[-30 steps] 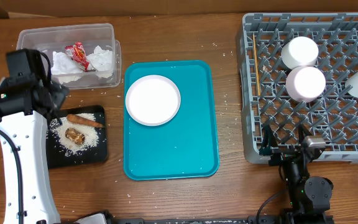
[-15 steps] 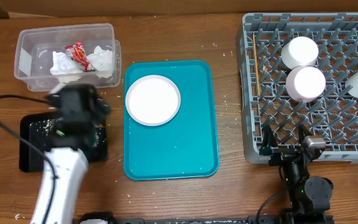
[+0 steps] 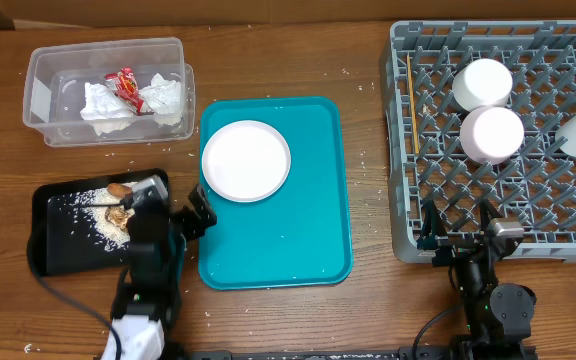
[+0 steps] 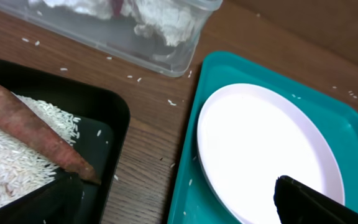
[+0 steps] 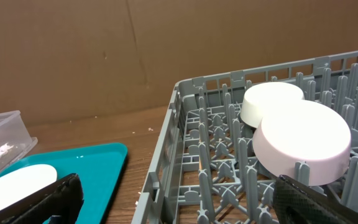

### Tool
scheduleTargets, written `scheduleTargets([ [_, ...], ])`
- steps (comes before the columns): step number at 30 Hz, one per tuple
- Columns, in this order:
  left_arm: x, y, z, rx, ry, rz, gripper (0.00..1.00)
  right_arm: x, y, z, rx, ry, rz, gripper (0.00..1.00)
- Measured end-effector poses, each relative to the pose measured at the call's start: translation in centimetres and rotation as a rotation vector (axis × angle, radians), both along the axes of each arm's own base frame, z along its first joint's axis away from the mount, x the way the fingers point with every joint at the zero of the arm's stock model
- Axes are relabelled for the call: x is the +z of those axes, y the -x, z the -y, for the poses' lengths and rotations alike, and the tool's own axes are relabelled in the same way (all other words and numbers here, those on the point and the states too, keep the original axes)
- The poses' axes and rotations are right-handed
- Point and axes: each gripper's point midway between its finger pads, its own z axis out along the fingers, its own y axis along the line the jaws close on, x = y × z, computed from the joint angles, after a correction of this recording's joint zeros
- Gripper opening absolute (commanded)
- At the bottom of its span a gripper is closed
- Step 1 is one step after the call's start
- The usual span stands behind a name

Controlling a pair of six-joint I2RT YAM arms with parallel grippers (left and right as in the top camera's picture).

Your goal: Sort waste into correct bins and load items into the dishwasher

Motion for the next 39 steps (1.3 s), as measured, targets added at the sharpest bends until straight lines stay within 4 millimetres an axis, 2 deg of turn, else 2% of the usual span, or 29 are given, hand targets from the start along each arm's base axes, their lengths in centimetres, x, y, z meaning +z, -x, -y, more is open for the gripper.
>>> scheduleTargets([
  [8,3.6,1.8,0.5,-0.06,-0.043,0.201,1.0,0.0,0.0,0.0,0.0,0.0,0.0,1.0],
  [16,2.9,3.6,0.6,-0.087,-0.075,0.259,1.0,0.0,0.0,0.0,0.0,0.0,0.0,1.0],
  [21,3.5,4.3,0.7,-0.106,-0.108,0.288,1.0,0.0,0.0,0.0,0.0,0.0,0.0,1.0],
  [25,2.4,5.1,0.6,-0.116,-0.131,0.245,1.0,0.0,0.0,0.0,0.0,0.0,-0.001,1.0],
  [32,4.8,5.4,0.6,-0.122,-0.171,0.35,1.0,0.0,0.0,0.0,0.0,0.0,0.0,1.0],
  [39,5.9,5.6,0.7,-0.137,-0.212,0.396,1.0,0.0,0.0,0.0,0.0,0.0,0.0,1.0],
])
